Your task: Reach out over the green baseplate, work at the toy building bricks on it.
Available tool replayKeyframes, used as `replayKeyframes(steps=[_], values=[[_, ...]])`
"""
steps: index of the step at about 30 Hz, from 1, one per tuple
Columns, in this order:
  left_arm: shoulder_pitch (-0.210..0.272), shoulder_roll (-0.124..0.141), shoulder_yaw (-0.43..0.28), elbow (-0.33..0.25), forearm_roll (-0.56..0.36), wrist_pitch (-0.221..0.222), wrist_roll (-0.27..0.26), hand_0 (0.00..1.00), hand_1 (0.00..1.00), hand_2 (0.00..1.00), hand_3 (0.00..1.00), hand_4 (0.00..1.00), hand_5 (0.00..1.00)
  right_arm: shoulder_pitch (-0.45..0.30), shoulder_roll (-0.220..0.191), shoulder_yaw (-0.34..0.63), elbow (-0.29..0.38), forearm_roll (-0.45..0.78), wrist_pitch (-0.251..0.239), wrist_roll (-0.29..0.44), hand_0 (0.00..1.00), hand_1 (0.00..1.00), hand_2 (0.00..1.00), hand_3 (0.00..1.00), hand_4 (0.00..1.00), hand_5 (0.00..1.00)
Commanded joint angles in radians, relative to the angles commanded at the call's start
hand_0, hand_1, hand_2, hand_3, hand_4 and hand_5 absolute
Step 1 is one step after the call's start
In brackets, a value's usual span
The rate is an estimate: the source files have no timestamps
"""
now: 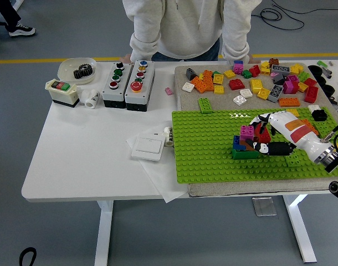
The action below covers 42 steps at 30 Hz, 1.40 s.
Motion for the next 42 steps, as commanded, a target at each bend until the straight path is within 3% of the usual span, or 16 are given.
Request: replayKeyframes(steps=[42], values=[[-0.005, -0.001, 0.002, 0.001, 0.001, 0.011, 0.002, 0.745, 0.752, 0.710, 0.596, 0.666, 0.603, 0.004, -0.015, 0.020, -0.011, -0.078, 0.022, 0.000, 0.282, 0.450, 0.551, 0.506, 0.701, 0.412]])
